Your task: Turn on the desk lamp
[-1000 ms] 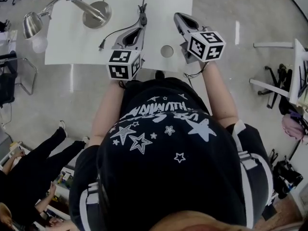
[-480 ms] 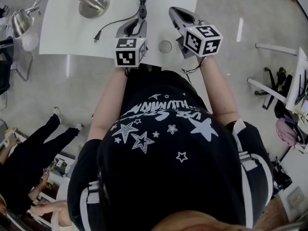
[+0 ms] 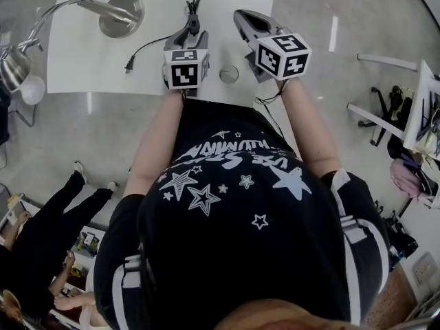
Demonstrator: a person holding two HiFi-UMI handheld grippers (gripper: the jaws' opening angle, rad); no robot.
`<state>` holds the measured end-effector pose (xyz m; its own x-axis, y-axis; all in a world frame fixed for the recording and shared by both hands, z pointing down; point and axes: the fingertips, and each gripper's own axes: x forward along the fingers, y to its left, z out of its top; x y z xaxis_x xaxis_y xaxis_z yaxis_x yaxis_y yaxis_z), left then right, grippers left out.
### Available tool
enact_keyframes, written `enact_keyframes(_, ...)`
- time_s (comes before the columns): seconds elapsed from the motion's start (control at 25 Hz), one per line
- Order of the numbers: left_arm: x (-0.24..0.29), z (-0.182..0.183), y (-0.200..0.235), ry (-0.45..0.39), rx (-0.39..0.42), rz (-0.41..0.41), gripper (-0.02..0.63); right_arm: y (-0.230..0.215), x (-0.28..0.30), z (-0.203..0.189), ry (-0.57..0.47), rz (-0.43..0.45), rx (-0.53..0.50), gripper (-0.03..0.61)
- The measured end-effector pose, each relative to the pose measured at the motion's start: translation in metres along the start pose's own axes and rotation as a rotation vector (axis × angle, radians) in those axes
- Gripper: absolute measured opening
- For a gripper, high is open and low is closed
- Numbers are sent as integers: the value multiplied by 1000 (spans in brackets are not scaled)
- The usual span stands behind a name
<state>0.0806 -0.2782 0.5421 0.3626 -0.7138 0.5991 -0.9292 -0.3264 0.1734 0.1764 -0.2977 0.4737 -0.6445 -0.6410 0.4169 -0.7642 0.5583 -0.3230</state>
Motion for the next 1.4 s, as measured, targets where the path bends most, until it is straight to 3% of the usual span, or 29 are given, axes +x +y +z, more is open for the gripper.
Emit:
enact_keyframes(0.4,14,-4,5,47,50,32,176,-8,15,2,14,10,14,5)
enact_keyframes(0.64,12,-2,10,31,45,49,176,-2,25,0,26,32,-1,5)
enact_keyframes(0.92,10,-1,10,32,61,17,172,4,31,-6,46,53,-10,5)
enact_keyframes(1.4,0,-3,20,23,83,-1,143,43,69,-29,138,174,-71,5)
